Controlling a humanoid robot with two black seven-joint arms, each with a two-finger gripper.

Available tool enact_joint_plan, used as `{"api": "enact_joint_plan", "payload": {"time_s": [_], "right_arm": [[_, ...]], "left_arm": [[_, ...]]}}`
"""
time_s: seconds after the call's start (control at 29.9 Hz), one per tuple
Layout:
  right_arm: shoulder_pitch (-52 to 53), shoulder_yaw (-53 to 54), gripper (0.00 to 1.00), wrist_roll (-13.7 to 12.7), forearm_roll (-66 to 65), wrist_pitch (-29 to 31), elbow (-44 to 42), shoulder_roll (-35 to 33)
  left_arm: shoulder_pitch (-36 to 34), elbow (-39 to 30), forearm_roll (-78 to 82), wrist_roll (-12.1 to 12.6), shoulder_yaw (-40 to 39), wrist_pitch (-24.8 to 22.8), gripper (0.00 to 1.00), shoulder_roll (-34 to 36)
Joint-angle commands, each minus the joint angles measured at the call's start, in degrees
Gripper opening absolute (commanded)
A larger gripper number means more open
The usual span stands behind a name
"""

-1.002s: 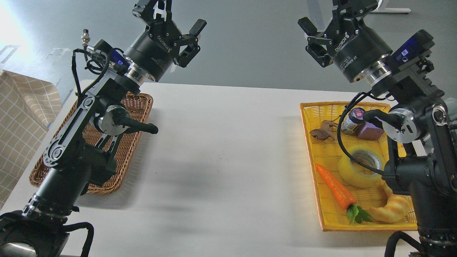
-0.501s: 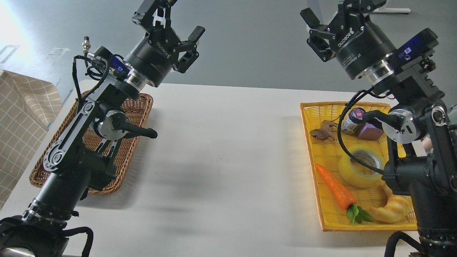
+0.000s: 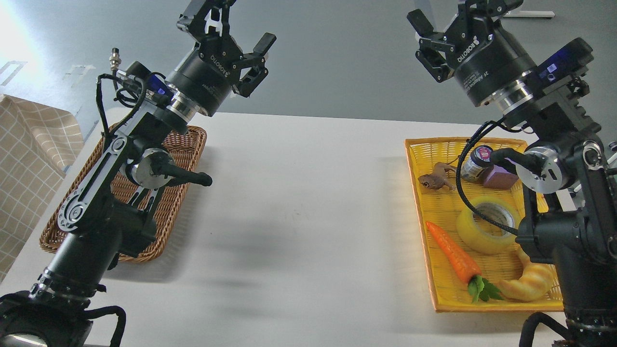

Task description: Place and transfer tape with both arms

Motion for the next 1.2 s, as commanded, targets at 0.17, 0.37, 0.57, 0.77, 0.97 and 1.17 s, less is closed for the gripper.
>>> {"api": "enact_joint_plan", "payload": {"time_s": [0.17, 0.37, 0.57, 0.77, 0.97, 1.17], "right_arm": [[0.1, 0.0, 1.0, -0.1, -0.1, -0.4, -0.1, 0.0], [-0.1, 0.0, 1.0, -0.1, 0.0, -1.8, 0.2, 0.0], [-0.2, -0.4, 1.0, -0.1, 0.1, -1.6, 0.2, 0.0], [0.2, -0.5, 1.0, -0.2, 0.1, -1.6, 0.3, 0.0], [0.6, -0.7, 1.0, -0.4, 0.1, -1.6, 0.5, 0.0], [0.2, -0.8, 1.0, -0.7, 0.1, -1.3, 0.6, 0.0]], "left_arm": [[0.0, -0.1, 0.1, 0.0, 0.0, 0.0, 0.98, -0.1], [0.1, -0.1, 0.1, 0.0, 0.0, 0.0, 0.98, -0.1], [0.1, 0.0, 0.0, 0.0, 0.0, 0.0, 0.98, 0.0], [0.3, -0.1, 0.1, -0.1, -0.2, 0.2, 0.98, -0.1], [0.4, -0.5, 0.1, -0.1, -0.2, 1.0, 0.98, -0.9], [1.1, -0.8, 0.3, -0.2, -0.3, 1.3, 0.98, -0.9]]}}
